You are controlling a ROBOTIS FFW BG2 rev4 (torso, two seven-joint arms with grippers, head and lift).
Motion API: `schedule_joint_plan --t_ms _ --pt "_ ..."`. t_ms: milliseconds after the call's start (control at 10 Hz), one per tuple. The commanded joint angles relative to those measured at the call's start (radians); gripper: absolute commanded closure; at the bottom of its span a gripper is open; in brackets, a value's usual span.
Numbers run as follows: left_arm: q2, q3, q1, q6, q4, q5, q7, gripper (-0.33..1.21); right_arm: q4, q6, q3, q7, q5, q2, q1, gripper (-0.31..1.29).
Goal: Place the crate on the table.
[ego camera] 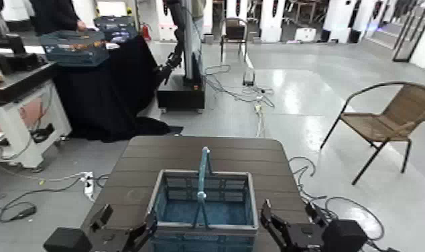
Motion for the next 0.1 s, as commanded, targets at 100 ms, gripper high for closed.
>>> schedule_joint_plan --t_ms 100 --pt "-0.001 0.0 0.0 0.003 0.001 0.002 0.0 0.11 -0.001 0.0 -0.002 0.0 0.0 0.0 0.0 0.14"
